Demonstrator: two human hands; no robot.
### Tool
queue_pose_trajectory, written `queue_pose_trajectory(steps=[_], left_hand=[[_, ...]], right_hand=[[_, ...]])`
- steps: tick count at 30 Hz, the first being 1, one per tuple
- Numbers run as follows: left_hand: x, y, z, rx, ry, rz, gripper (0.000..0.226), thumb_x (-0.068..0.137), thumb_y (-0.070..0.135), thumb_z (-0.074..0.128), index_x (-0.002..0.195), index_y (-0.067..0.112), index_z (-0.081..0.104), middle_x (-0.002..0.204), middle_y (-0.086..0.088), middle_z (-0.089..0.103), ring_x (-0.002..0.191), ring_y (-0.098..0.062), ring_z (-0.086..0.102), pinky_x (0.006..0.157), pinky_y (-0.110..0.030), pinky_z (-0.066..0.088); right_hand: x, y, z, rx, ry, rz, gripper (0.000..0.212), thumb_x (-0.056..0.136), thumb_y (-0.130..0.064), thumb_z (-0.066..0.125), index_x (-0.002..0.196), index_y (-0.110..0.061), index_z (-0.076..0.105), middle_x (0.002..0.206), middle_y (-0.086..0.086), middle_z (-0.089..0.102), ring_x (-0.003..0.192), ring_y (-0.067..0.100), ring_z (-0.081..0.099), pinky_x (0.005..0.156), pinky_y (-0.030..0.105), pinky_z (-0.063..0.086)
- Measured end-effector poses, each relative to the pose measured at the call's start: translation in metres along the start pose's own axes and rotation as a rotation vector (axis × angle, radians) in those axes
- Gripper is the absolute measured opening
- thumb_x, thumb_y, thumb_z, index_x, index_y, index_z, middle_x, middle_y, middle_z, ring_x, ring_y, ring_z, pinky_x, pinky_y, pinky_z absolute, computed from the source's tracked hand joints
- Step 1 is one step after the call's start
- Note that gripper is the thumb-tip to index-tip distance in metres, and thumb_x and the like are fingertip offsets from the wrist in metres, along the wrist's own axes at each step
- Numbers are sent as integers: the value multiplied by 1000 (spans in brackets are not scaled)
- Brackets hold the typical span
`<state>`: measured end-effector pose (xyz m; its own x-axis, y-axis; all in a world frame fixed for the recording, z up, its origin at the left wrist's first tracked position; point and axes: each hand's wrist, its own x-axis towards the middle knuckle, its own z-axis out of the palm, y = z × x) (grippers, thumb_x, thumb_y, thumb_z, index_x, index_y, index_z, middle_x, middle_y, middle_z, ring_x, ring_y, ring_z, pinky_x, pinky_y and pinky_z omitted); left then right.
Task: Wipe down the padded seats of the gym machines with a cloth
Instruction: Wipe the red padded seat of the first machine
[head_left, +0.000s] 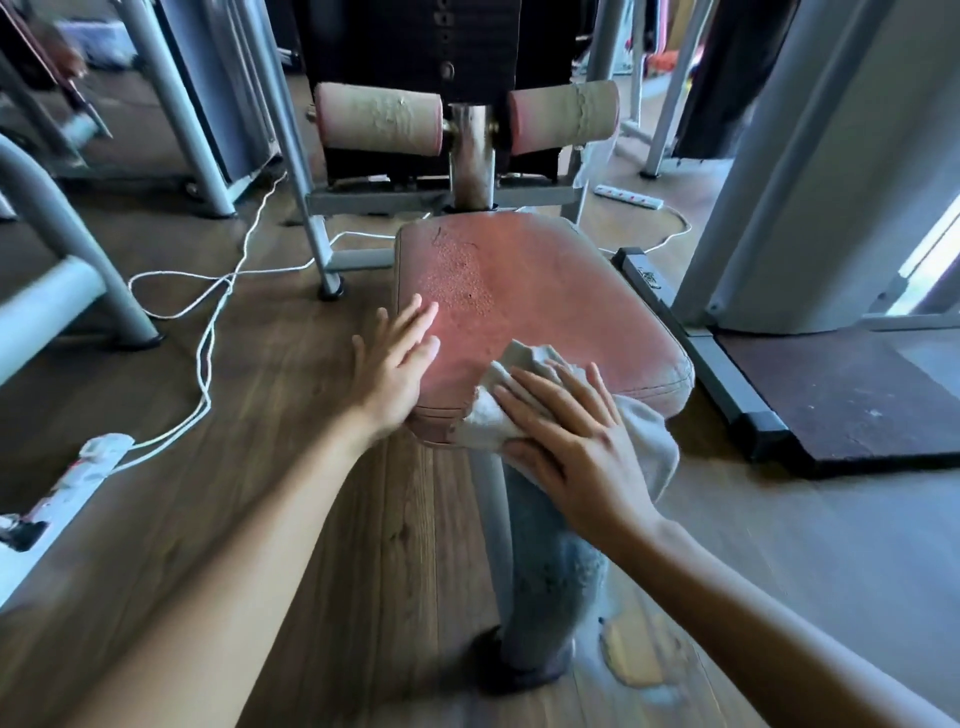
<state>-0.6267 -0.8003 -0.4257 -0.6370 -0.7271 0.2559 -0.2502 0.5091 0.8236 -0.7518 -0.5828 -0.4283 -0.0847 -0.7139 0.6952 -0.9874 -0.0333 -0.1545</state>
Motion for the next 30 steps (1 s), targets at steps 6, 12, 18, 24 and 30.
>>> queue_pose_trajectory(steps=[6,12,18,24,30], left_hand=[[1,-2,-6,-15,-54,1,62,80,68,33,137,46,33,165,9,23,156,-20,-4,123,-56,-8],[-1,2,-6,79,-89,-35,69,88,54,28,154,31,34,166,14,16,155,-21,-12,123,-57,-7],[0,1,-4,39,-69,-10,65,90,53,32,151,32,38,165,12,20,156,-20,-8,124,-57,-6],[2,-4,-9,35,-93,12,57,91,52,33,147,38,35,152,25,21,156,-19,-10,124,-56,-7],[0,-4,-4,6,-36,-12,62,88,60,33,146,41,40,152,27,23,157,-17,-2,125,-56,-1]], right_hand=[[21,-14,8,-85,26,-94,44,96,-40,63,137,-24,62,138,-1,62,130,27,56,121,51,26],[-9,41,-28,-53,38,38,44,96,-38,62,138,-23,61,142,0,59,137,28,50,121,60,19],[19,-3,3,-93,38,-14,43,96,-44,62,135,-25,64,137,-4,63,133,27,53,120,55,24],[20,5,1,-32,22,-149,40,98,-33,64,138,-26,62,139,-5,62,134,21,53,120,61,21],[7,28,-12,-12,43,1,42,95,-36,68,135,-24,64,138,-4,63,134,26,53,120,59,20]])
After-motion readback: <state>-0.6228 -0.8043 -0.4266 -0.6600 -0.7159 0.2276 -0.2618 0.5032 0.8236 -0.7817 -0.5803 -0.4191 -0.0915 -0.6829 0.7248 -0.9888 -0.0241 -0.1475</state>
